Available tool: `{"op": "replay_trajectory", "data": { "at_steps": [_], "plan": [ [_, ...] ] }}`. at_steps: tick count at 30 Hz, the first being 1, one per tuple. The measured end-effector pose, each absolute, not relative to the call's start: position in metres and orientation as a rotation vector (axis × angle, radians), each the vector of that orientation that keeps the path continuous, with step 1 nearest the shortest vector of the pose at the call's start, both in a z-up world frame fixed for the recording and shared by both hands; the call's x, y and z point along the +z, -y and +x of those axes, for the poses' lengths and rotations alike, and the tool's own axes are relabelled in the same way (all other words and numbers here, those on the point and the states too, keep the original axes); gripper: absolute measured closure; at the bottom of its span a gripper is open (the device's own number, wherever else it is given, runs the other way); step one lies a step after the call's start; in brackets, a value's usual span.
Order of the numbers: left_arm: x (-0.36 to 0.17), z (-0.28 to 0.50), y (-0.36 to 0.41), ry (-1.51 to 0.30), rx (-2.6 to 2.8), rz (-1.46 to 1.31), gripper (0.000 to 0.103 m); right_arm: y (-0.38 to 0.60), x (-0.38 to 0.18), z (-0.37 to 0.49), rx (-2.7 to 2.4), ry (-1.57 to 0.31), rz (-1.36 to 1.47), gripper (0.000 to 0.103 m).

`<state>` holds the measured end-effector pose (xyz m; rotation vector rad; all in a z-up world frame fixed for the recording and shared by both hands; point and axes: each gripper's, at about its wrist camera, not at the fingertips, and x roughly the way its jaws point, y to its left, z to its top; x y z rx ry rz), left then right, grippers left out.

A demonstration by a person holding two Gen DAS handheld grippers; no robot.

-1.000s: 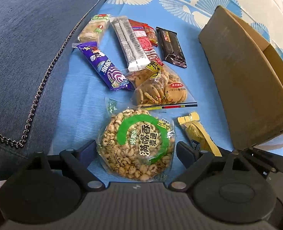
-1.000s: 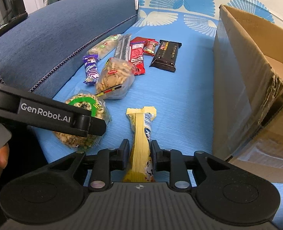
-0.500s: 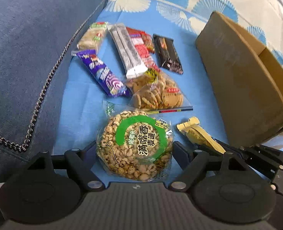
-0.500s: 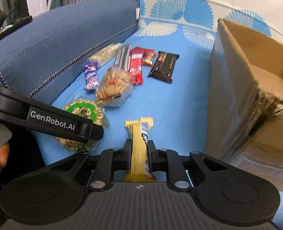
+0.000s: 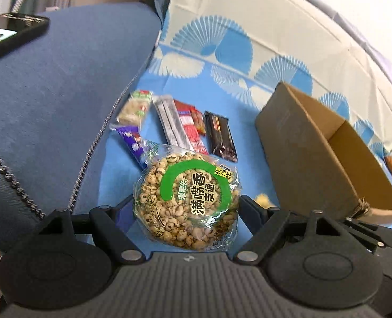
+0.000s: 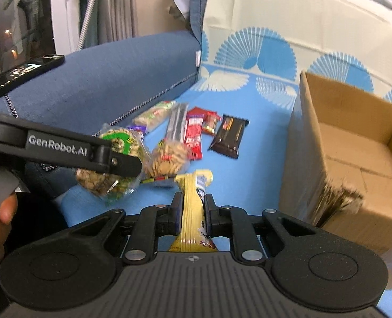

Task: Organize snacks
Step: 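Lift and carry the nut bag and yellow tube over the box with both tools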

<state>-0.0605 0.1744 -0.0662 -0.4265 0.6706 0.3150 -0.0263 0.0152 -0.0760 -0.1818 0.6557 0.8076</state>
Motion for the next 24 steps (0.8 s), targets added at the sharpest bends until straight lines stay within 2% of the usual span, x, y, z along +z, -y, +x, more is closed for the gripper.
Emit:
{"op": "replay_trajectory", "data": {
  "at_steps": [3,5,9,16,21,23,24],
  "plan": [
    [-0.063,-0.064,-0.174,-0.656,0.326,-0.443,0.019,-0.011,-0.067,-0.028,0.818,-0.614,-0.189,0.088],
    [-0.061,-0.065,-0.173,-0.652,0.332,-0.455,0.019,-0.008,-0.061,-0.03,0.829,-0.587,-0.188,0.095],
    [-0.06,-0.066,-0.173,-0.66,0.343,-0.459,0.019,-0.002,-0.052,-0.03,0.857,-0.564,-0.17,0.095],
    [-0.066,-0.059,-0.172,-0.679,0.362,-0.463,0.019,-0.012,-0.088,-0.015,0.842,-0.727,-0.211,0.095],
    [-0.066,-0.058,-0.173,-0.665,0.345,-0.462,0.019,-0.007,-0.078,-0.014,0.906,-0.74,-0.155,0.094],
    [-0.069,-0.056,-0.178,-0.66,0.349,-0.482,0.019,-0.003,-0.074,-0.021,0.96,-0.742,-0.167,0.087],
    [-0.069,-0.055,-0.181,-0.653,0.348,-0.492,0.019,-0.001,-0.073,-0.027,0.991,-0.734,-0.191,0.087]
  ]
}}
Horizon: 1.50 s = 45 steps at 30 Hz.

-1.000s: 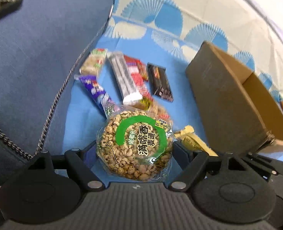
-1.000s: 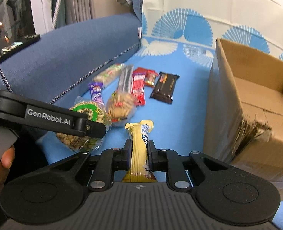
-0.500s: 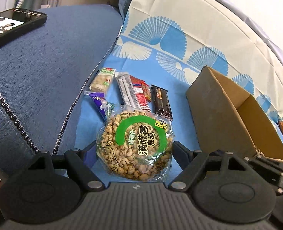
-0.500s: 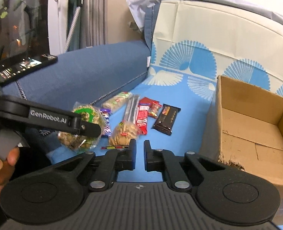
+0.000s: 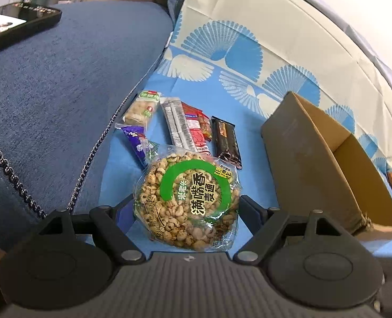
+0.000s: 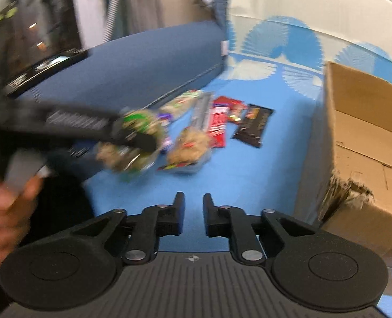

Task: Organize snacks
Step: 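Lift and carry the nut bag and yellow tube over the box with both tools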

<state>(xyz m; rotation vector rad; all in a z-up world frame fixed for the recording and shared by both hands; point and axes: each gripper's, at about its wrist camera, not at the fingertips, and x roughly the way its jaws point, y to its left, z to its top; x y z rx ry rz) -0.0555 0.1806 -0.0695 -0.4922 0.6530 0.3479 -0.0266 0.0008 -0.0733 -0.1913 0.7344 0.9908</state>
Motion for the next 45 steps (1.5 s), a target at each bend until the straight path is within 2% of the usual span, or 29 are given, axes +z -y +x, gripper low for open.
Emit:
{"op": "replay_trajectory", "data": {
  "at_steps": [5,10,14,18,21,24,27,29,32,38,45],
  "plan": [
    [-0.067,-0.05,-0.189,-0.592,0.304,-0.505,0.018,0.017,-0.077,-0.063,1.188,-0.724,-0.37,0.086],
    [-0.066,-0.035,-0.191,-0.541,0.281,-0.446,0.018,0.023,-0.118,-0.101,1.377,-0.875,-0.534,0.086],
    [-0.071,-0.031,-0.198,-0.535,0.28,-0.501,0.018,0.011,-0.172,-0.134,1.411,-1.076,-0.668,0.086],
    [-0.076,-0.028,-0.205,-0.544,0.277,-0.549,0.018,-0.014,-0.245,-0.133,1.253,-1.362,-0.713,0.086],
    [-0.079,-0.026,-0.21,-0.554,0.273,-0.578,0.018,-0.027,-0.305,-0.134,1.194,-1.487,-0.794,0.086],
    [-0.081,-0.024,-0.213,-0.557,0.266,-0.589,0.018,-0.034,-0.351,-0.137,1.17,-1.522,-0.86,0.086],
    [-0.083,-0.022,-0.213,-0.566,0.256,-0.587,0.018,-0.033,-0.395,-0.152,1.203,-1.53,-0.978,0.08],
    [-0.084,-0.02,-0.213,-0.57,0.248,-0.585,0.018,-0.029,-0.418,-0.157,1.204,-1.548,-1.016,0.067],
    [-0.086,-0.014,-0.212,-0.576,0.244,-0.575,0.018,-0.02,-0.441,-0.158,1.144,-1.583,-0.968,0.053],
    [-0.088,-0.009,-0.205,-0.578,0.233,-0.537,0.018,-0.003,-0.466,-0.124,0.909,-1.669,-0.646,0.05],
    [-0.088,-0.005,-0.2,-0.586,0.234,-0.508,0.018,0.009,-0.494,-0.118,0.764,-1.665,-0.536,0.05]
  ]
}}
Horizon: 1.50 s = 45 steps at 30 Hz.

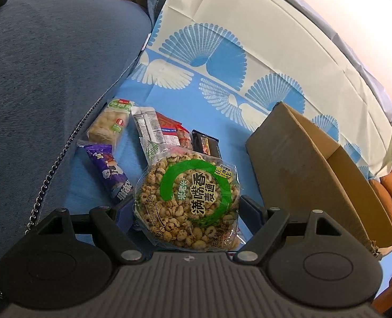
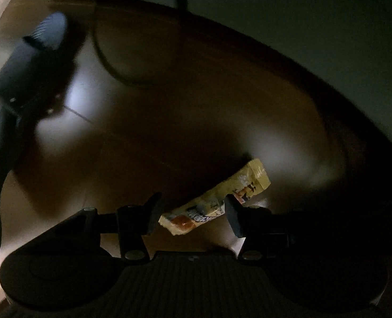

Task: Organize snacks
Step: 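Lift and carry the nut bag and yellow tube over the box with both tools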

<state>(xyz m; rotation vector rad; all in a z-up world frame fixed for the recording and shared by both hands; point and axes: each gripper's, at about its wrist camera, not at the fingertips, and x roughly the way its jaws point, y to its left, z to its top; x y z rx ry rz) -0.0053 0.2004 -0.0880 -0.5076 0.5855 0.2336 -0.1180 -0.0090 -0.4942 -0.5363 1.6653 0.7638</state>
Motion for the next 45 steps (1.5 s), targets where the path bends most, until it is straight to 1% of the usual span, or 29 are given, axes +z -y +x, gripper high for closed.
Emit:
{"op": "replay_trajectory", "data": {
  "at_steps": [3,4,5,6,9,10,13,18,25,36,41,45],
  "plan": [
    [-0.088,-0.004,-0.199,-0.588,0.23,-0.496,0.018,0.014,-0.503,-0.119,0.736,-1.673,-0.535,0.051],
    [-0.088,-0.003,-0.199,-0.59,0.228,-0.492,0.018,0.014,-0.506,-0.126,0.745,-1.668,-0.544,0.054],
    [-0.088,-0.003,-0.198,-0.59,0.228,-0.49,0.018,0.013,-0.506,-0.129,0.762,-1.654,-0.561,0.06],
    [-0.088,-0.003,-0.198,-0.59,0.228,-0.489,0.018,0.012,-0.506,-0.132,0.781,-1.64,-0.58,0.063],
    [-0.088,-0.003,-0.198,-0.59,0.23,-0.49,0.018,0.006,-0.51,-0.137,0.822,-1.614,-0.654,0.08],
    [-0.087,-0.003,-0.198,-0.588,0.23,-0.491,0.018,0.004,-0.511,-0.14,0.843,-1.606,-0.678,0.089],
    [-0.087,-0.004,-0.198,-0.586,0.229,-0.491,0.018,-0.003,-0.507,-0.154,0.949,-1.536,-0.779,0.092],
    [-0.086,-0.006,-0.201,-0.589,0.234,-0.504,0.018,-0.012,-0.468,-0.177,1.186,-1.373,-0.905,0.093],
    [-0.082,-0.015,-0.21,-0.58,0.266,-0.547,0.019,-0.021,-0.366,-0.166,1.474,-1.11,-0.968,0.093],
    [-0.071,-0.04,-0.212,-0.529,0.293,-0.576,0.019,0.003,-0.168,-0.135,1.512,-0.825,-0.825,0.093],
    [-0.061,-0.052,-0.207,-0.499,0.291,-0.548,0.019,0.03,-0.101,-0.128,1.447,-0.724,-0.727,0.093],
    [-0.056,-0.059,-0.204,-0.49,0.3,-0.537,0.019,0.05,-0.06,-0.113,1.338,-0.657,-0.61,0.093]
  ]
}}
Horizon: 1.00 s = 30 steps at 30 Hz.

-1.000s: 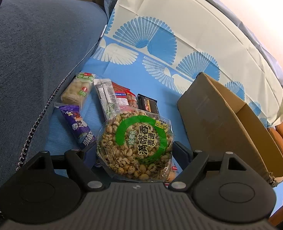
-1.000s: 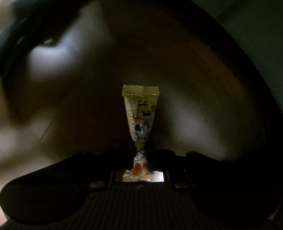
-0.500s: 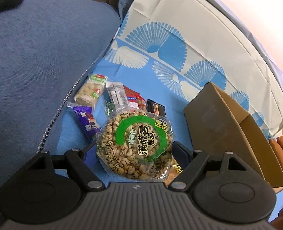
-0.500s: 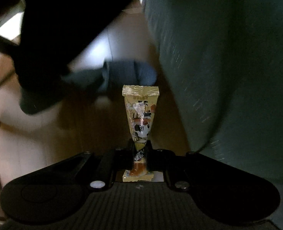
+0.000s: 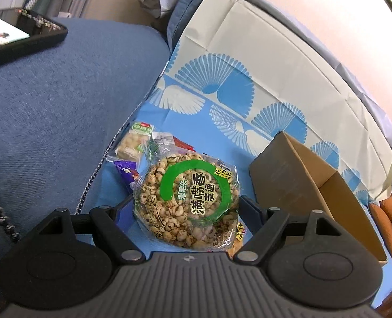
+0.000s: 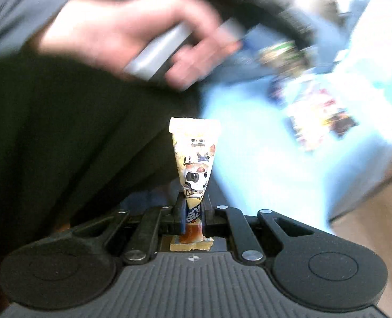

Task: Organize snacks
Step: 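Lift and carry the nut bag and yellow tube over the box with both tools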

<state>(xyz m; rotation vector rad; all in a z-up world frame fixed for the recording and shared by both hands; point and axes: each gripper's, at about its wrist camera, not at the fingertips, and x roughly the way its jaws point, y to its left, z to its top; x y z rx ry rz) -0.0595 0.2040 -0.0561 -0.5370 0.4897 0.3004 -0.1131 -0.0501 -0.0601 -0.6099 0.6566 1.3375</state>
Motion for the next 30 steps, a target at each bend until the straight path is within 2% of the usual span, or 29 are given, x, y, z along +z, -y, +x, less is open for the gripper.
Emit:
{"op": "replay_trajectory", "data": {
  "at_steps": [10,18,24,27,30],
  "plan": [
    [-0.05,-0.061,-0.177,-0.496,0.308,-0.379,0.019,0.077,0.007,-0.049,0.993,-0.54,-0.204,0.093],
    [-0.05,-0.057,-0.156,-0.526,0.302,-0.299,0.019,0.088,0.067,0.068,0.8,-0.423,-0.018,0.093],
    [-0.04,-0.061,-0.146,-0.585,0.312,-0.309,0.019,0.116,0.047,0.132,0.634,-0.356,0.101,0.093],
    [-0.029,-0.052,-0.138,-0.621,0.308,-0.3,0.019,0.117,0.025,0.147,0.528,-0.439,0.155,0.093],
    [-0.009,-0.025,-0.123,-0.607,0.288,-0.269,0.019,0.114,0.024,0.157,0.494,-0.433,0.16,0.093]
  ]
}}
